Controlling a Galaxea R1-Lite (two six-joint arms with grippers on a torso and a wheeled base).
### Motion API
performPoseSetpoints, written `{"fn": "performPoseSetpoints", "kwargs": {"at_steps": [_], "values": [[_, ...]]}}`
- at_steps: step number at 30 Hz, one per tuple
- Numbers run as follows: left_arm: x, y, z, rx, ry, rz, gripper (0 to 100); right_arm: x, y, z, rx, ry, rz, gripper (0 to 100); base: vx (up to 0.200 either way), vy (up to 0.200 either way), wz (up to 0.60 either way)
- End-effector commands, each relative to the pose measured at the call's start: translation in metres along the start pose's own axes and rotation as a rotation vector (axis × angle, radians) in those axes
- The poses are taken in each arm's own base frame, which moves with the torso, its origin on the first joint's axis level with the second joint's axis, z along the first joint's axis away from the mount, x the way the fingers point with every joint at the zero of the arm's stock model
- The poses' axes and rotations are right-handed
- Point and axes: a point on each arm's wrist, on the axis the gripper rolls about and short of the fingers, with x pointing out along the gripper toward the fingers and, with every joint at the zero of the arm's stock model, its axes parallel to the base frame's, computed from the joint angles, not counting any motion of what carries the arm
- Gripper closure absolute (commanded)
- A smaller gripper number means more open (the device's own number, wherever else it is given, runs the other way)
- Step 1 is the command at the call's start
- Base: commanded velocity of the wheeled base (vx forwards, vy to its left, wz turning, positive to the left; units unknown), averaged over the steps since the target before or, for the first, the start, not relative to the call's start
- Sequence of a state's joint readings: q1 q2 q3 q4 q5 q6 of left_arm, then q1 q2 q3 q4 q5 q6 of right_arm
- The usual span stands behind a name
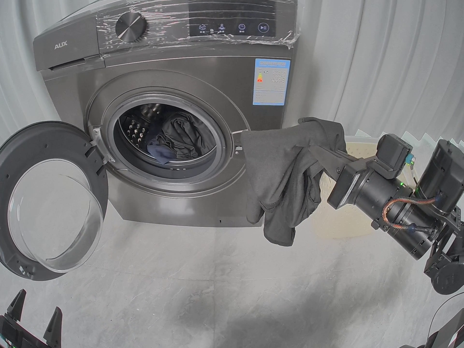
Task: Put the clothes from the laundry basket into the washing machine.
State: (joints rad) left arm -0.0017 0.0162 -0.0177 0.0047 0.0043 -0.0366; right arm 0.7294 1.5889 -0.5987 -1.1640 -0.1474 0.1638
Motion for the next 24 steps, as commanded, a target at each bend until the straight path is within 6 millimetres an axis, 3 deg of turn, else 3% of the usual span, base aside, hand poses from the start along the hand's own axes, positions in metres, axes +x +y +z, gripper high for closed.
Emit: {"fn": "performPoseSetpoints", "kwargs": {"at_steps": [1, 24], "values": [[0.0001, 0.0002, -0.0048, 0.0, 0.001, 0.001, 0, 0.0009, 0.0004, -0.0021, 0.0, 0.007, 0.001, 100, 0.0, 0.0, 0.0], [0.0001, 0.0002, -0.0048, 0.0, 0.001, 0.001, 0, 0.0021, 0.0001, -0.0052, 0.0, 0.017, 0.0, 100, 0.0, 0.0, 0.0]]}}
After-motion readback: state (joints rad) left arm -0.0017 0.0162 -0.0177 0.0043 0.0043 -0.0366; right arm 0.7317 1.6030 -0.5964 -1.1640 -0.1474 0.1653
